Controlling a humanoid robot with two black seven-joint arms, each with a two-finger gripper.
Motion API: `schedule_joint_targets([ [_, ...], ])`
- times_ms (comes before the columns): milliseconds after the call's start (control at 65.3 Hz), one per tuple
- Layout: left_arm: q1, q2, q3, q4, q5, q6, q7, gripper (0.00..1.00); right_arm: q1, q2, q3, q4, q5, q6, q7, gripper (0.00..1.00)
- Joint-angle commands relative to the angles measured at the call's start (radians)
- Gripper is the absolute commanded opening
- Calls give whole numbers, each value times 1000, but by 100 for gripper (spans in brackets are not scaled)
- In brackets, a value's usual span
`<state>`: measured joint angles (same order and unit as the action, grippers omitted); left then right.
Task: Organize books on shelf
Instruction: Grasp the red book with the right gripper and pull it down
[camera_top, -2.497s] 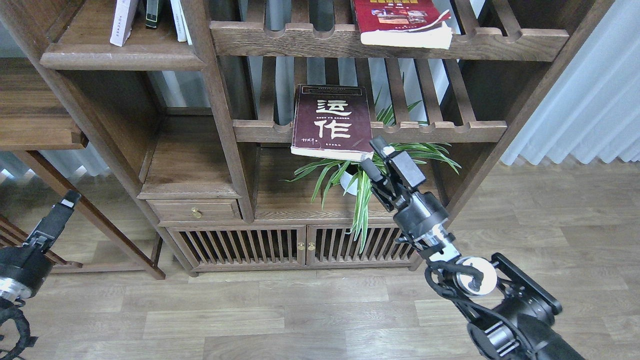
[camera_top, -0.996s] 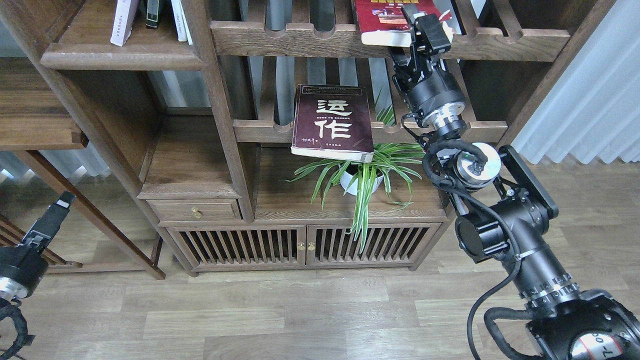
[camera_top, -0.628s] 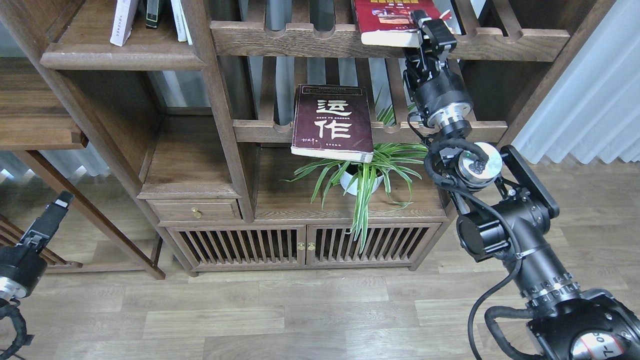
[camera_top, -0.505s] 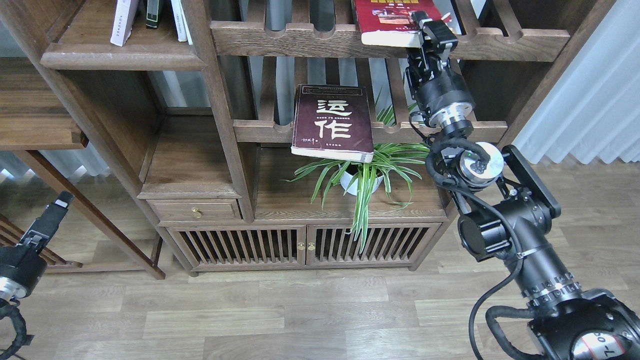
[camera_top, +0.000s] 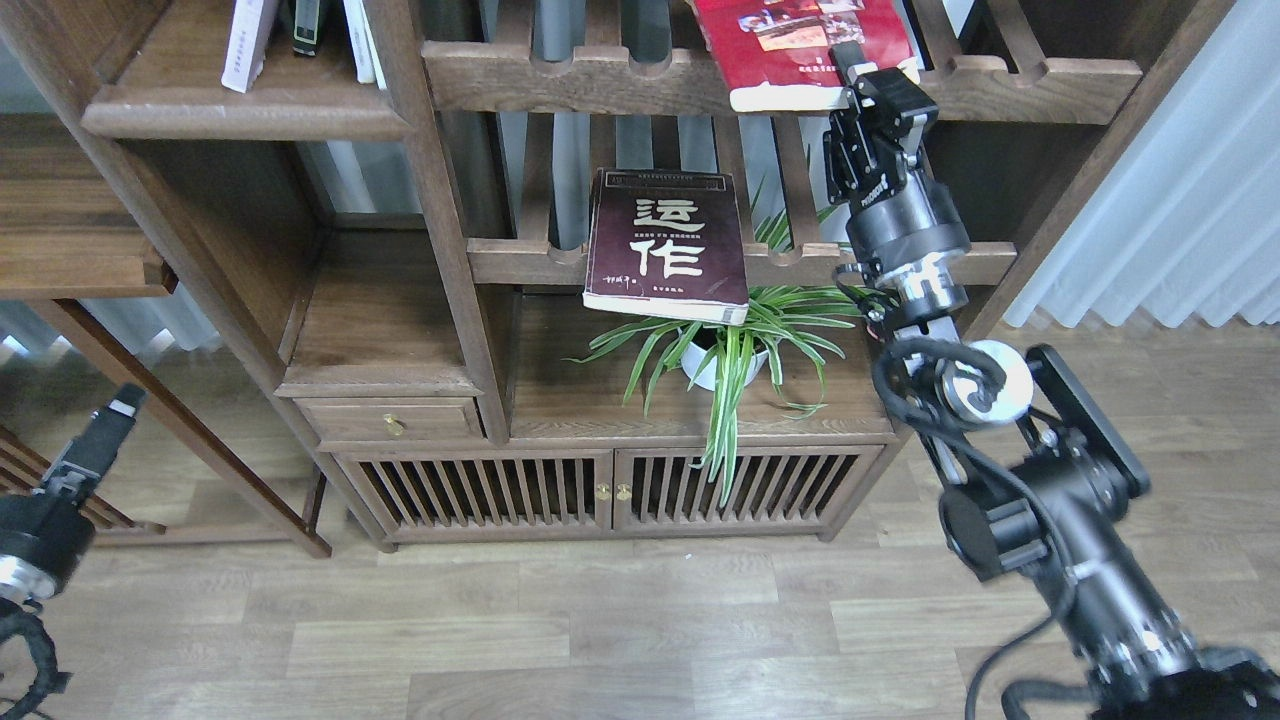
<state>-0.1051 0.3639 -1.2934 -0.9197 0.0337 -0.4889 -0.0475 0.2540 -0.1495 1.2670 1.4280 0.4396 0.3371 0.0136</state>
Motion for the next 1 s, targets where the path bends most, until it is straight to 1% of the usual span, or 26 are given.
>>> schedule_joint_targets([
  [0, 2, -23, 62, 24, -9, 0, 6, 100, -134, -18, 14, 45, 25, 60, -7, 4],
  [46, 1, -23, 72, 32, -9, 0, 6, 100, -162, -21, 23, 45, 27, 82, -14, 4],
  [92, -4, -23, 82, 45, -9, 0, 6, 100, -206, -21, 60, 45, 27, 117, -32, 4],
  [153, -5, -25, 83, 51, -9, 0, 8, 100, -246, -21, 95, 45, 27, 137, -55, 4],
  [168, -7, -25, 83, 53, -9, 0, 8, 100, -266, -21, 110, 45, 28, 144, -67, 4],
  [214, -8, -25, 85, 58, -9, 0, 8, 100, -300, -24, 133, 45, 34, 152, -79, 4],
  [414, -7, -25, 89, 62, -8, 0, 8, 100, -446, -70, 199, 32, 143, 152, -92, 4],
  [429, -8, -25, 101, 70, -8, 0, 8, 100, -484, -73, 221, 23, 155, 152, -112, 4],
  [536, -10, -43, 124, 73, -11, 0, 8, 100, -518, -73, 255, -7, 159, 152, -159, 4],
  [582, -15, -66, 141, 78, -11, 0, 6, 100, -527, -74, 255, -40, 160, 152, -179, 4],
  [674, -15, -118, 186, 93, -11, 0, 8, 100, -544, -75, 241, -93, 160, 152, -195, 5],
  [812, -13, -184, 250, 130, -9, 0, 8, 100, -582, -67, 218, -127, 160, 152, -233, 5],
  [904, -15, -218, 272, 148, -8, 0, 11, 100, -593, -58, 189, -138, 159, 152, -236, 5],
  [980, -15, -250, 284, 177, -6, 0, 32, 100, -593, -36, 152, -149, 148, 152, -236, 5],
])
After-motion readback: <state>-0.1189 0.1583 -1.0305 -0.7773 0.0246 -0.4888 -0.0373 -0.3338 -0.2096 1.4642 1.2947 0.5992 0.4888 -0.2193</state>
